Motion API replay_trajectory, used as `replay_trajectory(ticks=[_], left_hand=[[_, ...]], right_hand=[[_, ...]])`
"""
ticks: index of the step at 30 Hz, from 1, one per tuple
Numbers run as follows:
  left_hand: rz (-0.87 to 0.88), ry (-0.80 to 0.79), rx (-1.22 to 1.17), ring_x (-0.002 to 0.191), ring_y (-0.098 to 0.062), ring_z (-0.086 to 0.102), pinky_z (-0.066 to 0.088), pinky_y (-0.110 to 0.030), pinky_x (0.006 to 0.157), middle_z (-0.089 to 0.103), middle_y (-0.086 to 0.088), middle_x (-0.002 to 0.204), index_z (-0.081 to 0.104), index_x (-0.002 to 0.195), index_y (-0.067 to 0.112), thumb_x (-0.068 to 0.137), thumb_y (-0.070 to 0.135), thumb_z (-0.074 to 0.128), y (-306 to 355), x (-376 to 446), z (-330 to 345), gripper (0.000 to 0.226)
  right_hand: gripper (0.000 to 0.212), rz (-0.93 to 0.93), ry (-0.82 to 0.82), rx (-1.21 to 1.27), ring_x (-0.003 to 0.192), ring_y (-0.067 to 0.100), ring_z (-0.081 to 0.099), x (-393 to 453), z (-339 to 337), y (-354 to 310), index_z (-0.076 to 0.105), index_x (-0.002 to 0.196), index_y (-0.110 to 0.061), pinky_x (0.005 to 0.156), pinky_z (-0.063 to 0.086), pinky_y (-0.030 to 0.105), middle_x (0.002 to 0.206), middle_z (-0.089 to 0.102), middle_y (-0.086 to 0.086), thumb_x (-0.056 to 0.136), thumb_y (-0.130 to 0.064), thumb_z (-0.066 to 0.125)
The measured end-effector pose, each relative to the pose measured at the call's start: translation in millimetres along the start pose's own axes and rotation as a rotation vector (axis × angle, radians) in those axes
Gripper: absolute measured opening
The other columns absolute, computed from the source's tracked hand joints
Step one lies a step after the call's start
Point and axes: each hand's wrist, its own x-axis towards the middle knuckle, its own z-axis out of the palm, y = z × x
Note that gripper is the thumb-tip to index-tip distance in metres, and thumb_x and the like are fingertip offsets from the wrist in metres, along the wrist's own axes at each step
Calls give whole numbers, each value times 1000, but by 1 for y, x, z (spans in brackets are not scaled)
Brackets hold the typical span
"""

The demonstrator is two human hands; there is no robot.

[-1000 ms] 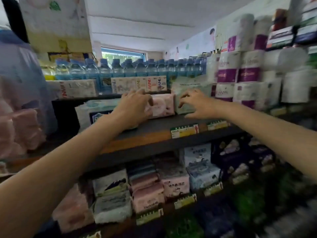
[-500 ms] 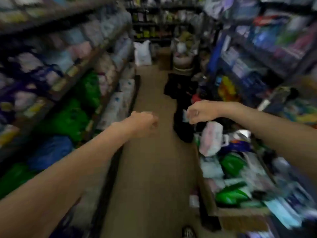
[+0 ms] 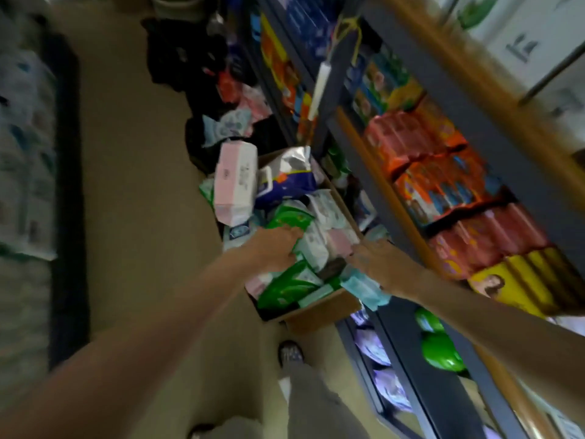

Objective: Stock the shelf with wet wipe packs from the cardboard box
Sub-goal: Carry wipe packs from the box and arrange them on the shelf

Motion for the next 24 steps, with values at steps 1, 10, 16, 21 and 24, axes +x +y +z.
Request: replay_trajectory(ticks=[1, 10, 16, 21, 24], left_hand=[[14, -20, -14, 122, -30, 49, 46, -42, 94, 37, -12, 144, 25, 144, 13, 95, 22, 43, 8, 13, 10, 53], [-21, -149, -103, 112, -35, 53, 46, -43, 87, 46, -17, 128, 27, 137, 9, 94, 23, 48, 48, 72, 71, 50], [-83, -142, -226, 117, -32, 52, 45, -44, 95, 46, -13, 135, 25, 141, 10, 91, 21, 52, 37, 81, 76, 58], [-71, -101, -439, 137, -21, 30, 31, -31, 110, 27, -3, 151, 8, 148, 13, 83, 27, 67, 11, 64, 52, 89], [-68, 73, -910, 136, -12, 26, 32, -11, 91, 18, 2, 151, -10, 148, 12, 77, 3, 71, -2, 43, 15, 108]], right_hand=[[57, -3, 75, -77, 117, 26, 57, 0, 19, 1, 57, 126, -21, 90, 48, 38, 129, 58, 9, 71, -15, 72], [72, -146, 161, -193, 106, 25, 65, 40, 115, 6, 63, 121, -24, 86, 52, 43, 116, 68, 7, 53, -30, 87], [109, -76, 101, 20, 125, 30, 41, 54, 91, 14, 20, 146, -9, 109, 27, 43, 137, 40, 11, 61, -44, 79], [114, 146, 211, 648, 126, 30, 34, 66, 21, 30, 15, 144, -11, 104, 26, 37, 137, 34, 8, 56, -39, 82], [105, 96, 378, 836, 121, 30, 42, 80, -49, 25, 30, 136, -9, 97, 39, 41, 132, 41, 11, 52, -39, 85]])
